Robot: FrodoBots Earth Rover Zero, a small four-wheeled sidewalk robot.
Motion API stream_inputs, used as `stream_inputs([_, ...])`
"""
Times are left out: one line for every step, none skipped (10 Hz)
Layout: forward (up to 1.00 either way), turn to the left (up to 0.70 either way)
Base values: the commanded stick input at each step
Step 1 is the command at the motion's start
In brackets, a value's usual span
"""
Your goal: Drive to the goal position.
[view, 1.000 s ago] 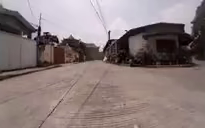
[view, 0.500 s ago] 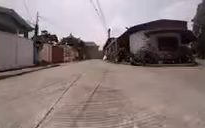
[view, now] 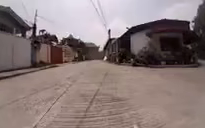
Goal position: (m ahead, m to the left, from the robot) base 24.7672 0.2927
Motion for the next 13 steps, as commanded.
stream_inputs([0.70,0.00])
stream_inputs([0.70,0.00])
stream_inputs([0.70,0.00])
stream_inputs([0.70,0.00])
stream_inputs([0.70,0.00])
stream_inputs([0.70,0.00])
stream_inputs([0.70,0.00])
stream_inputs([0.70,0.00])
stream_inputs([0.70,0.00])
stream_inputs([0.70,0.00])
stream_inputs([0.70,0.00])
stream_inputs([0.70,0.00])
stream_inputs([0.70,0.00])
